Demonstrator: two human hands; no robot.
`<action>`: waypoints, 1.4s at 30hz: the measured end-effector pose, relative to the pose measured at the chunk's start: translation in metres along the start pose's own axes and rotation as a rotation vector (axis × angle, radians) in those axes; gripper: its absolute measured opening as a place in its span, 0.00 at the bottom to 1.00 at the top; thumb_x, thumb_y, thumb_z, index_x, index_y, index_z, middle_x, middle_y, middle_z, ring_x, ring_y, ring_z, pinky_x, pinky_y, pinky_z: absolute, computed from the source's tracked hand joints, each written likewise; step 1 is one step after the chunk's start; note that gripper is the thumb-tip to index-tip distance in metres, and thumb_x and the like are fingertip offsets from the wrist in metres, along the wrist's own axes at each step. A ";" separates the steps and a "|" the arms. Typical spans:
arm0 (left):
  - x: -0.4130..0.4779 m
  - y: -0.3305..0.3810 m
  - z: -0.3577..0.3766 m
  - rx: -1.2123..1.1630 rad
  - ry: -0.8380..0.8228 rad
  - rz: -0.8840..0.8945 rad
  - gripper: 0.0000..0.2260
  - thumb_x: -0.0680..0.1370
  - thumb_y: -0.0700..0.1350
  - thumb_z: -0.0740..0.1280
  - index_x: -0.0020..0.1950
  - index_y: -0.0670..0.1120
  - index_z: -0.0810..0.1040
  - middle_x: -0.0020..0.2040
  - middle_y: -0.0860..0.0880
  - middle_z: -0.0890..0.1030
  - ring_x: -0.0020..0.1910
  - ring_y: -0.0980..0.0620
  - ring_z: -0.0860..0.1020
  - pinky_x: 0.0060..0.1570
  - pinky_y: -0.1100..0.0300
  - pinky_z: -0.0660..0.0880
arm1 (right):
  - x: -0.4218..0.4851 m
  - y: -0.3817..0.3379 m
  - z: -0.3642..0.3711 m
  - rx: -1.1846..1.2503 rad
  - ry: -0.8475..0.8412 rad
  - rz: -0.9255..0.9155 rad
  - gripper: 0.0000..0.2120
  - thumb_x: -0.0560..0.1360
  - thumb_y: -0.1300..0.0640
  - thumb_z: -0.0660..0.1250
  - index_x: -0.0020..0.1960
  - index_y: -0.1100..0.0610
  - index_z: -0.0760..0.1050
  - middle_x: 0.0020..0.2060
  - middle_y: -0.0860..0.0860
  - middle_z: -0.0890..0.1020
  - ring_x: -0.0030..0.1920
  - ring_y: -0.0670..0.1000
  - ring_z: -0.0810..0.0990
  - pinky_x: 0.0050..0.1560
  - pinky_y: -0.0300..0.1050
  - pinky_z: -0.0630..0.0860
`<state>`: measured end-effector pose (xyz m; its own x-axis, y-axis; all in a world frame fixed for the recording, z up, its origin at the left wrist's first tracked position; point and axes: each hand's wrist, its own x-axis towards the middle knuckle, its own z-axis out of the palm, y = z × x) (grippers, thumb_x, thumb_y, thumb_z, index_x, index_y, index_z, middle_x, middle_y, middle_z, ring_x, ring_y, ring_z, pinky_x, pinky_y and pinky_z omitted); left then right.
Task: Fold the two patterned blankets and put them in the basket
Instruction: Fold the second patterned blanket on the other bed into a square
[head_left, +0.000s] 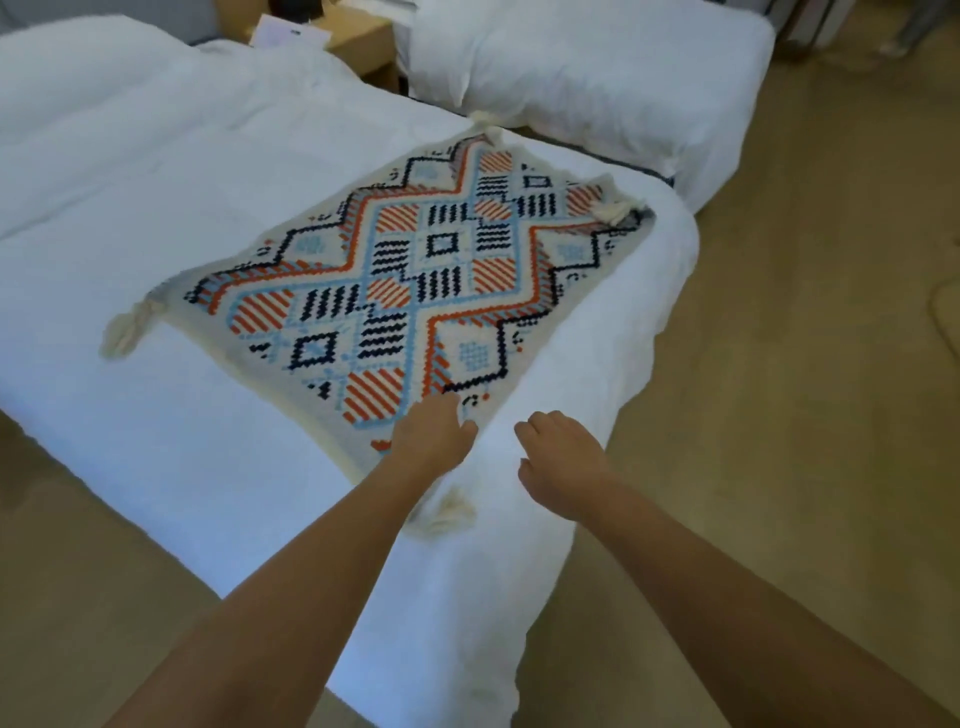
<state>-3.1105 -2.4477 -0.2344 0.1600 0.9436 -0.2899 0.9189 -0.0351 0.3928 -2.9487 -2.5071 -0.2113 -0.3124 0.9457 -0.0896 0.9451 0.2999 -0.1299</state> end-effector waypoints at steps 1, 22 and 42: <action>0.000 0.016 0.004 0.004 -0.003 0.011 0.18 0.78 0.52 0.58 0.63 0.43 0.70 0.60 0.42 0.75 0.56 0.42 0.74 0.53 0.49 0.73 | -0.006 0.012 -0.006 -0.001 0.013 0.007 0.09 0.75 0.61 0.57 0.53 0.61 0.70 0.50 0.56 0.75 0.51 0.56 0.71 0.51 0.45 0.64; 0.222 0.259 0.028 -0.066 -0.038 -0.042 0.23 0.79 0.51 0.58 0.71 0.44 0.63 0.68 0.43 0.69 0.64 0.44 0.71 0.58 0.50 0.71 | 0.100 0.308 -0.070 0.025 0.026 0.022 0.11 0.76 0.60 0.56 0.56 0.60 0.70 0.52 0.55 0.76 0.52 0.54 0.72 0.48 0.41 0.64; 0.512 0.452 0.064 -0.207 0.029 -0.444 0.23 0.78 0.55 0.60 0.69 0.45 0.65 0.67 0.44 0.70 0.63 0.45 0.71 0.58 0.51 0.71 | 0.357 0.647 -0.124 -0.056 -0.166 -0.289 0.15 0.77 0.57 0.57 0.62 0.60 0.69 0.59 0.55 0.74 0.59 0.55 0.71 0.59 0.46 0.69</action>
<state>-2.5896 -2.0011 -0.2613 -0.2442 0.8613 -0.4456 0.8045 0.4365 0.4029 -2.4370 -1.9605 -0.2048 -0.5750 0.7889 -0.2170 0.8177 0.5631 -0.1196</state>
